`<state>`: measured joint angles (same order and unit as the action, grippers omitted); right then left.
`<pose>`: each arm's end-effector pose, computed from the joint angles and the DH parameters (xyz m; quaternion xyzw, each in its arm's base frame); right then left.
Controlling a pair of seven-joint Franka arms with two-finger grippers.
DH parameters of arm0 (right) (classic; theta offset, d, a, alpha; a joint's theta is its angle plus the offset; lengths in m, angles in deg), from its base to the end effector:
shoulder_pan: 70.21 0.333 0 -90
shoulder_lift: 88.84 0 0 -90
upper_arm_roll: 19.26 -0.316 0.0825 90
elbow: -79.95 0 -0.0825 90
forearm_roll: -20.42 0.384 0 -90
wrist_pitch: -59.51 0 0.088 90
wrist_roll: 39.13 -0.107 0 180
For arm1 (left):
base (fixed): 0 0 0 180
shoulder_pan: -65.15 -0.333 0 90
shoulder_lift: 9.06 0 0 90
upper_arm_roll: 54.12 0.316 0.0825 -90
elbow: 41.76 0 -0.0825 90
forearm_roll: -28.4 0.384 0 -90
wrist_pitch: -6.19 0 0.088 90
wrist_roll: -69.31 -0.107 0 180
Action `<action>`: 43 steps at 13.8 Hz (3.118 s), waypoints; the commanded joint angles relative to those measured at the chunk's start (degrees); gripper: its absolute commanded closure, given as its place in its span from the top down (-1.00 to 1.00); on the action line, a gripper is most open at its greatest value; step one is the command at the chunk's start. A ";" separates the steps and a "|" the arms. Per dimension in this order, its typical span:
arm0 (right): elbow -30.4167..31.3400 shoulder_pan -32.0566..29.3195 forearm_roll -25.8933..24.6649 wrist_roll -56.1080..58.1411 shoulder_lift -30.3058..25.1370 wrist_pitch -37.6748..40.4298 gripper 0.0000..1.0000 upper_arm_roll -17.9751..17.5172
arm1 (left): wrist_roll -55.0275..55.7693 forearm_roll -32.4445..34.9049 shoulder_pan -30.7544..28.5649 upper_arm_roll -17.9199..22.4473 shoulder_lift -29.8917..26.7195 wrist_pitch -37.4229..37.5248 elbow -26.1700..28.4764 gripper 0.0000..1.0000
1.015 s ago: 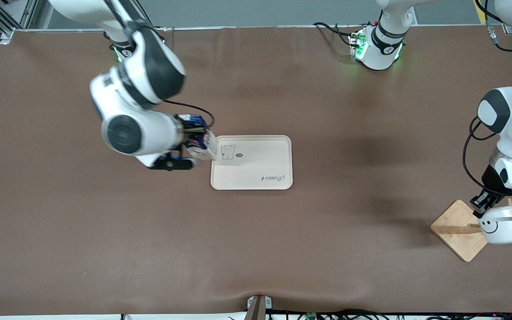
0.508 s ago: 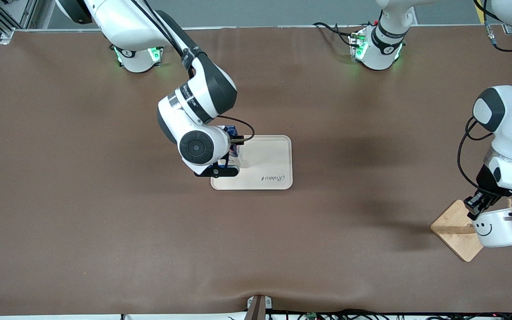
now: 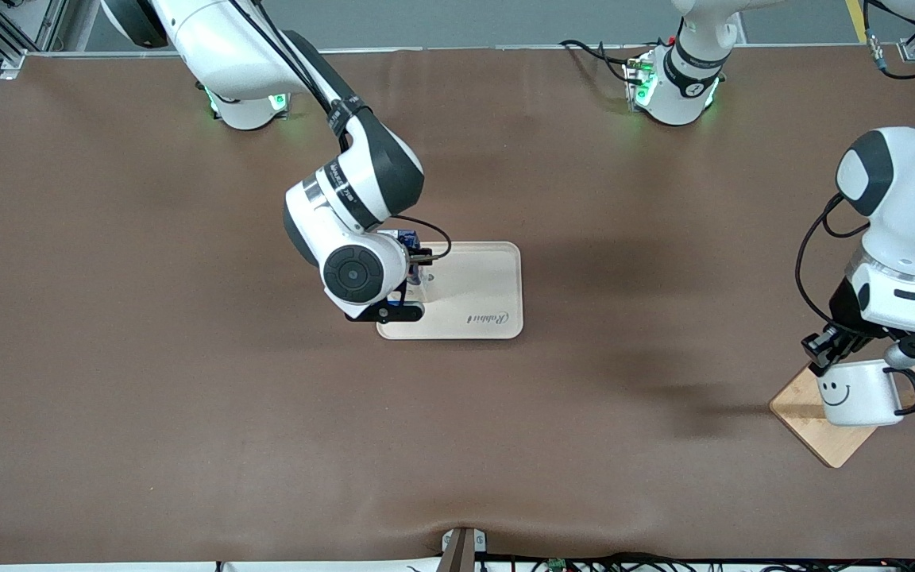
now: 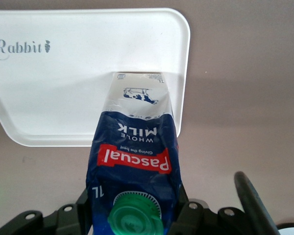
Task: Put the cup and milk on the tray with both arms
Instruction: 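Carry the carton onto the tray while the left gripper lifts the mug, then open the right gripper and withdraw while the left gripper carries the mug, then move the white mug with the left gripper over the tray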
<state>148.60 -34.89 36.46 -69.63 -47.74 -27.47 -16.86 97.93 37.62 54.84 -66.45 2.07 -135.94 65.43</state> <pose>0.5669 0.4124 0.3356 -0.9729 -0.0026 0.2314 0.0024 0.6421 -0.0156 0.4579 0.9603 0.1802 0.2123 0.0148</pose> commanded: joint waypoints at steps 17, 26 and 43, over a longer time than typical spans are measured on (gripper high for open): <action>-5.90 -7.01 -2.67 1.24 -7.94 5.41 1.00 0.50 | 7.14 -6.93 11.11 -9.03 6.53 42.71 -20.80 -1.00; -3.98 -28.02 -11.54 9.05 -24.64 13.67 1.00 0.41 | 12.41 -15.01 13.13 -8.94 8.64 45.63 -22.11 -1.00; 20.82 -37.34 -17.00 31.56 -46.11 4.88 1.00 0.41 | 26.19 -16.68 21.38 -8.94 19.79 49.41 -26.67 -1.00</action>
<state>168.88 -70.94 20.40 -38.42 -92.78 -23.21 -15.68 119.12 22.22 74.39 -75.47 18.49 -87.97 42.83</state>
